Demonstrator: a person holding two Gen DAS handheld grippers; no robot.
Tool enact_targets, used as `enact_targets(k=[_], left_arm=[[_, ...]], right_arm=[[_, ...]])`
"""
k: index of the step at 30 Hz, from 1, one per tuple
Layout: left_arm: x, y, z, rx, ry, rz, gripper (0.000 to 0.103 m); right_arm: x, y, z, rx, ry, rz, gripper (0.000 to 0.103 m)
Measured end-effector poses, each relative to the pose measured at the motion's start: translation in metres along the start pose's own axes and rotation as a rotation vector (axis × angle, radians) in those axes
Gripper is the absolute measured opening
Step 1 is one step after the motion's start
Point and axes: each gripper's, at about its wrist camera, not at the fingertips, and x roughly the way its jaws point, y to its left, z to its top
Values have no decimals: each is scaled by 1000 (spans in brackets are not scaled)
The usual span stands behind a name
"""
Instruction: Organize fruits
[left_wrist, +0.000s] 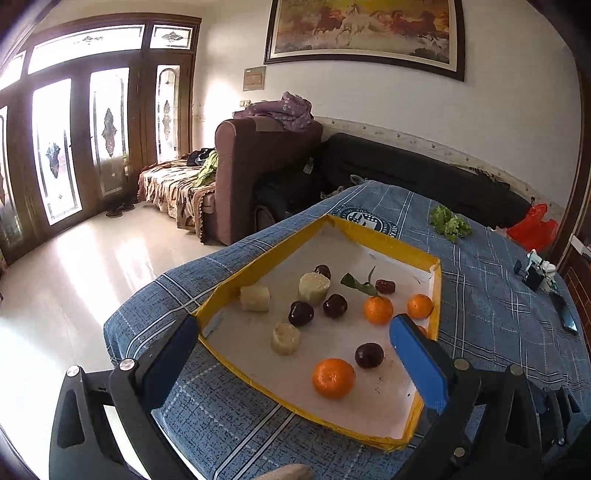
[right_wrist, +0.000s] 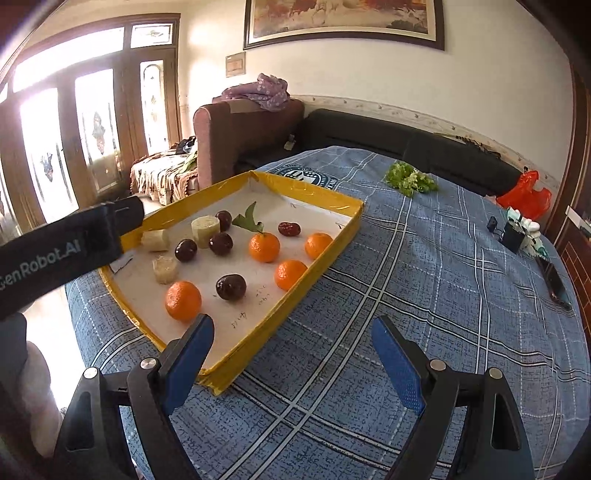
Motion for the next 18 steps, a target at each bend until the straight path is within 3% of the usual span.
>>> enact_targets(k=[18], left_arm=[[9,-5,-1,24,43,-4,103]], right_arm=[[2,7,6,-17,7,4,91]])
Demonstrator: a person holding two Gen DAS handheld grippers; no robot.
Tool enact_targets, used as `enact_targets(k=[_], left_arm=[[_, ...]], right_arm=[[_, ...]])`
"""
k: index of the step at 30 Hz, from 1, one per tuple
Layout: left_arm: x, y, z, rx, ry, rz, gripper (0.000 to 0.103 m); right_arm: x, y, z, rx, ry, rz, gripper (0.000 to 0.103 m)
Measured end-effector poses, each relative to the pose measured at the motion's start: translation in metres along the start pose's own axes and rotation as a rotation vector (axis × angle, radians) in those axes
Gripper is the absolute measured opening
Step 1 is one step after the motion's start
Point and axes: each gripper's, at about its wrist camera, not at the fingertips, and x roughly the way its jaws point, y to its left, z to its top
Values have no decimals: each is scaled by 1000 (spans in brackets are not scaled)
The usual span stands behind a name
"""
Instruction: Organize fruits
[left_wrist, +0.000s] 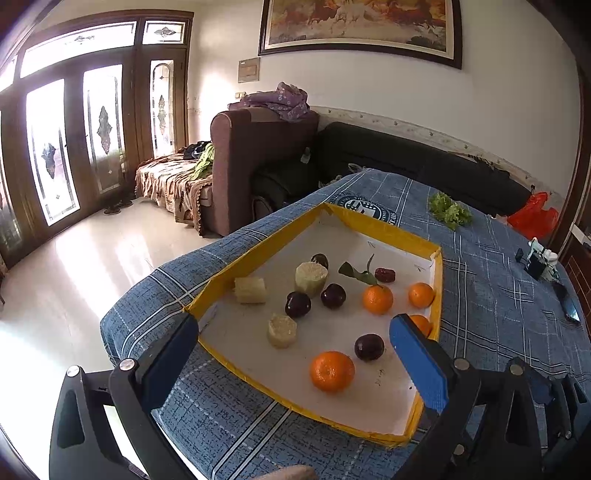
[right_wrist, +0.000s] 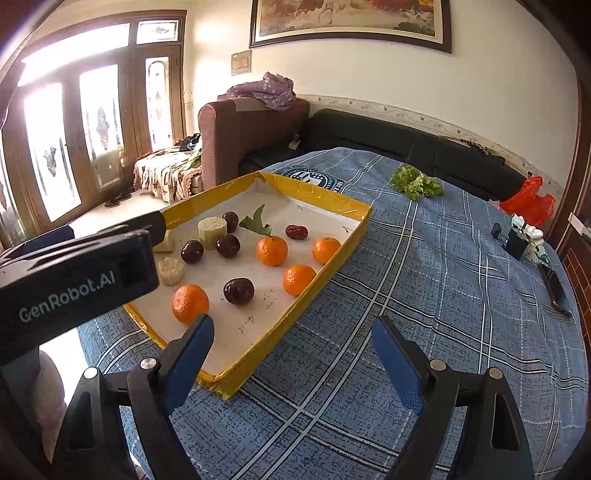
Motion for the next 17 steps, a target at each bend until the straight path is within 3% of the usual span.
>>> enact_targets(k=[17], left_arm=[[-3,-12,-2,86,-9,11,103]], right_arm=[[5,0,0,16,10,19,91]])
